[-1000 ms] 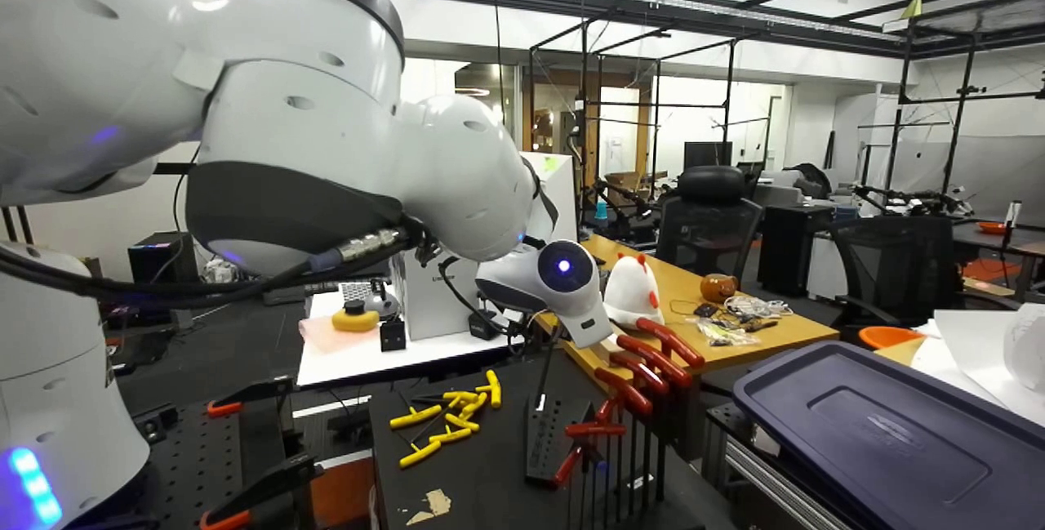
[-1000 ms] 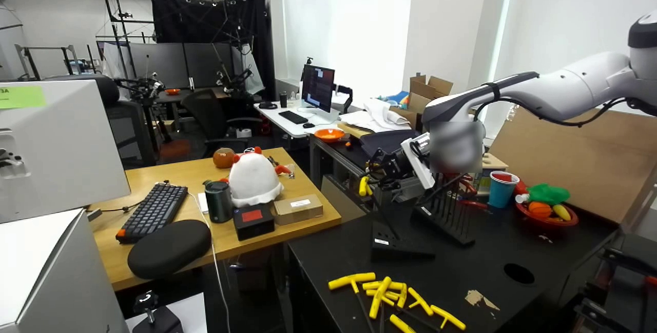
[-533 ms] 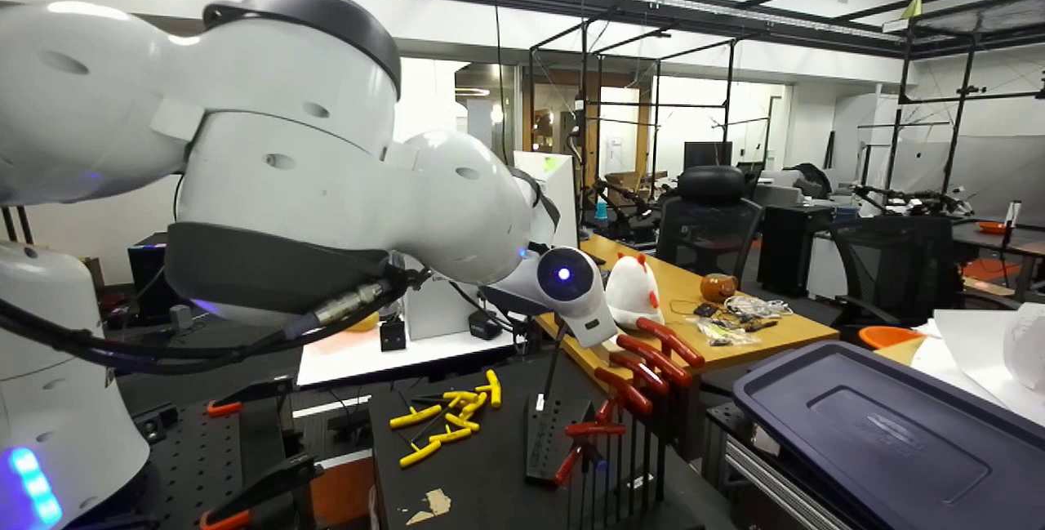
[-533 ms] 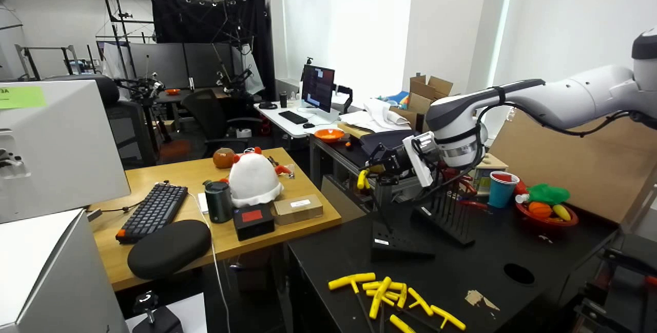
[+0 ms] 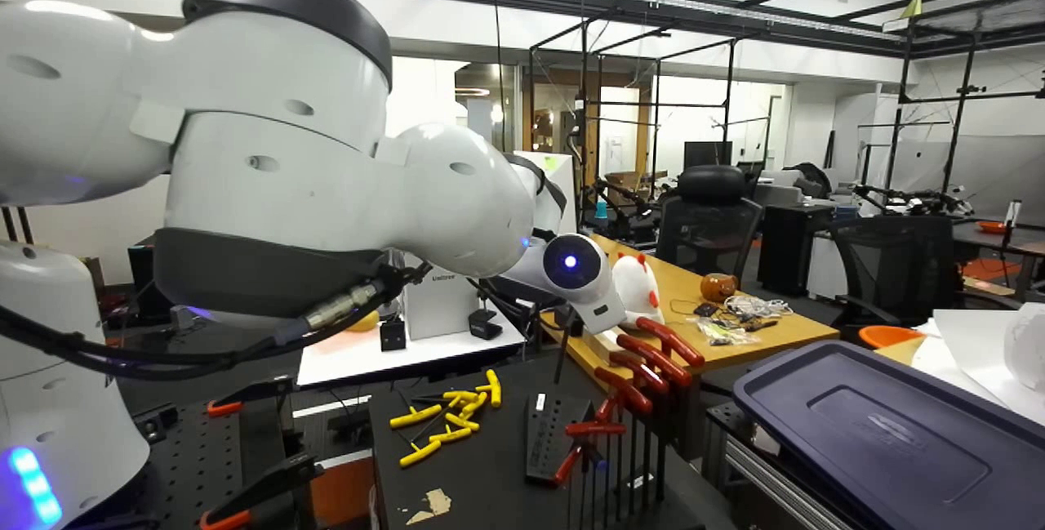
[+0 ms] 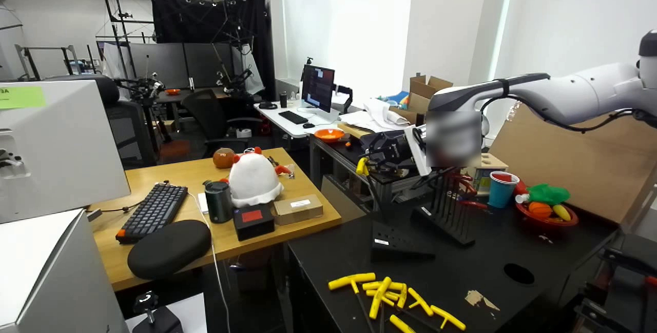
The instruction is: Put one of the yellow screwdrivers in the black panel
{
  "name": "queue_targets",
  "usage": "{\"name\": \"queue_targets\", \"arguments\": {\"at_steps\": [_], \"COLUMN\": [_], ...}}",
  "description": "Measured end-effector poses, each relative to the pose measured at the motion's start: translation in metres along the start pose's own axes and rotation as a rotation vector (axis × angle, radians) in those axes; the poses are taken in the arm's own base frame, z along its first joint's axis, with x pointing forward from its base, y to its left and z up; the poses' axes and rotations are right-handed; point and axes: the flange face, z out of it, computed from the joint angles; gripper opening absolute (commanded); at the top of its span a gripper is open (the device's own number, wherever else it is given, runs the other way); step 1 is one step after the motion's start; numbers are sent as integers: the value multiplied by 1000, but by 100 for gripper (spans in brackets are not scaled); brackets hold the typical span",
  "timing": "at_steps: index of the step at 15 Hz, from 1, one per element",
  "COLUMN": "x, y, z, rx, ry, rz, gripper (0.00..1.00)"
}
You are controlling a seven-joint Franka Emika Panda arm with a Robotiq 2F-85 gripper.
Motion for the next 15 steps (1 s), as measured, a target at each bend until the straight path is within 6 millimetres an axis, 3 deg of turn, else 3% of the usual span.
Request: {"name": "queue_targets", "arguments": {"at_steps": [10,15], "x": [5,-3], "y": [-3,13], "z": [-5,11], "rx": [9,-27], "ry": [4,-35], "rz": [5,35], "gripper": [6,6]}}
